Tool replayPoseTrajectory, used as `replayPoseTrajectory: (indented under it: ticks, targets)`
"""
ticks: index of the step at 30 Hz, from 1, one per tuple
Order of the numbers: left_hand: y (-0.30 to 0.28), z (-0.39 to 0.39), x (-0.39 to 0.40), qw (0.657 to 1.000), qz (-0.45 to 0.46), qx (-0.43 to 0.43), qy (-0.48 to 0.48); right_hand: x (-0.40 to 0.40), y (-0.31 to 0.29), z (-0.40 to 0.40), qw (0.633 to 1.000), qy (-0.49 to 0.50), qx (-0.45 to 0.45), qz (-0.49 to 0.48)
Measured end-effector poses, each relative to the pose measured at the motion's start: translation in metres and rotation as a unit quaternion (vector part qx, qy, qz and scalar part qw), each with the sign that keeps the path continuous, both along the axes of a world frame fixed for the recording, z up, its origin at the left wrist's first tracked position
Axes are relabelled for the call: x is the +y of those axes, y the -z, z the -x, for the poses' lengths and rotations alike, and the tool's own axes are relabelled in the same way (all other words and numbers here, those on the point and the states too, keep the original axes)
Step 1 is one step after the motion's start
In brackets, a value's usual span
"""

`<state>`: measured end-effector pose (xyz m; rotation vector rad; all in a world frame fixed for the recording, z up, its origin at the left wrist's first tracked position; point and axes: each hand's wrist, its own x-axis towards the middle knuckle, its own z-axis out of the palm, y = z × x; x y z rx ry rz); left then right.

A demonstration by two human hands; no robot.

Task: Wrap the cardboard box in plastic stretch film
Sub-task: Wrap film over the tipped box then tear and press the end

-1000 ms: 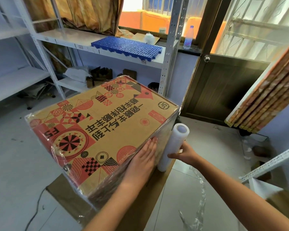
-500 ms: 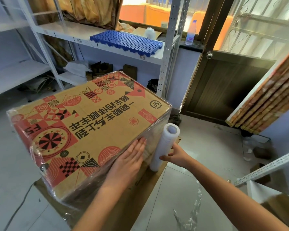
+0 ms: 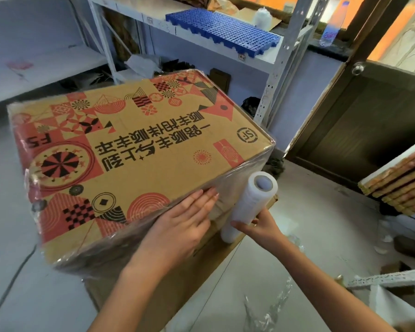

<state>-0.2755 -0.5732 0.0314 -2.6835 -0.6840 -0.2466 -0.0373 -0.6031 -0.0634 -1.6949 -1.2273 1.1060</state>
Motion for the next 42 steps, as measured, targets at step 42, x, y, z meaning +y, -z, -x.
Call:
replayPoseTrajectory:
  ticks: [42]
  targets:
    - [-0.030, -0.010, 0.070, 0.957, -0.033, -0.230, -0.171, 0.095, -0.043, -0.042, 0.992, -0.061, -0.071, -0.079]
